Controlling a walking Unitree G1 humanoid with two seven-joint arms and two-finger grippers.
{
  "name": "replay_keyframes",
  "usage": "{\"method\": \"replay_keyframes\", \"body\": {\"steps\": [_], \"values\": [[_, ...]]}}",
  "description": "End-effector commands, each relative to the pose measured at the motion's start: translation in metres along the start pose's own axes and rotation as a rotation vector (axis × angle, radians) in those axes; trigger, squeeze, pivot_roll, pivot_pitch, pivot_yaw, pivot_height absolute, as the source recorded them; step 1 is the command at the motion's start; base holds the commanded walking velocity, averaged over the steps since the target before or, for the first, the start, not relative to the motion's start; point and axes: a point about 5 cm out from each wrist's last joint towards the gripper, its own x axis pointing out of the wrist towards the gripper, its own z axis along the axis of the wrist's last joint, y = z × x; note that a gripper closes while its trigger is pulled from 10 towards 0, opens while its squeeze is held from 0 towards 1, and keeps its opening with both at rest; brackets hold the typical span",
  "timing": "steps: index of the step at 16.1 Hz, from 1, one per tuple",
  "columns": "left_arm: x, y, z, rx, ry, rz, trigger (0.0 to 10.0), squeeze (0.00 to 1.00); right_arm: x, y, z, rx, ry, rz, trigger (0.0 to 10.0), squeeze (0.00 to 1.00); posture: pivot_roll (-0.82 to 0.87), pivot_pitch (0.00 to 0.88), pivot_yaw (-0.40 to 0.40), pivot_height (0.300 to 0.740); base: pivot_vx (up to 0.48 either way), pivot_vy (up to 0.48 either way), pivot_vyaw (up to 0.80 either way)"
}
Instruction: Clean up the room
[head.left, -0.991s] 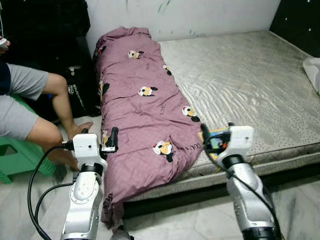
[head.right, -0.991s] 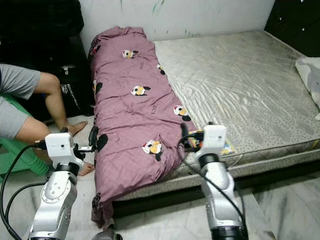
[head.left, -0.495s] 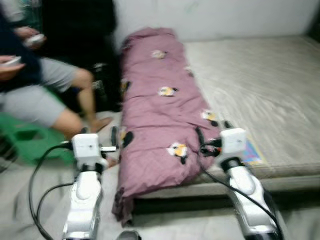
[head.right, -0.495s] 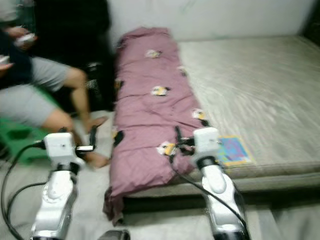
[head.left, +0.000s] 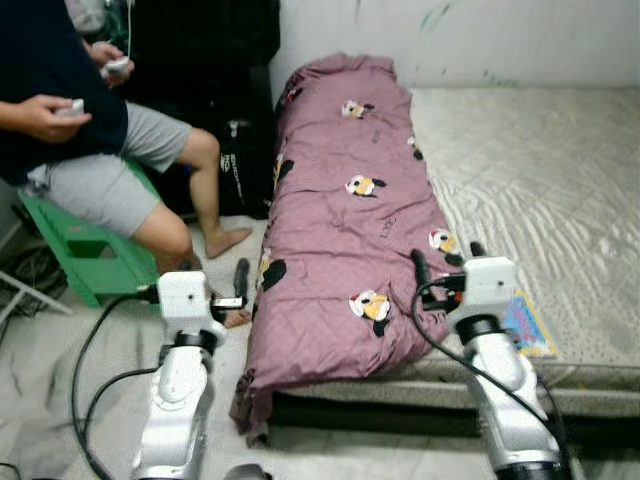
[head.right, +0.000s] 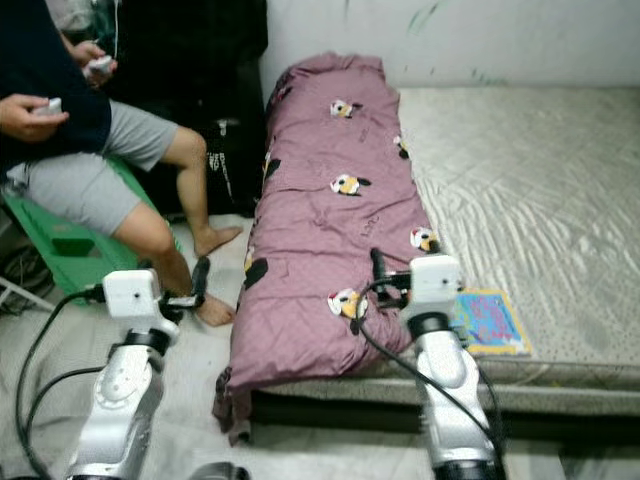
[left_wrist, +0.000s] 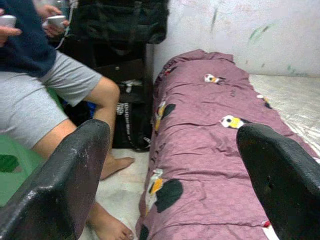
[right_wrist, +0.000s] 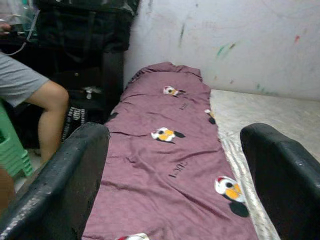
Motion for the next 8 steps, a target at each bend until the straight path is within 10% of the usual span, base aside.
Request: {"method": "replay_keyframes", "body": {"steps": [1, 8], "values": [[0.001, 0.003, 0.005, -0.003, -0.02, -0.004, 10.0, 0.0, 0.002, 0.002, 0.002, -0.019, -0.015, 0.012, 10.0, 0.0, -0.04, 0.0, 0.002, 0.74, 0.0, 0.0, 0.0], [0.003, 0.001, 0.006, -0.012, -0.026, -0.029, 10.0, 0.0, 0.013, -0.013, 0.013, -0.05, -0.054, -0.012, 10.0, 0.0, -0.04, 0.0, -0.001, 0.74, 0.297, 0.0, 0.0]]}}
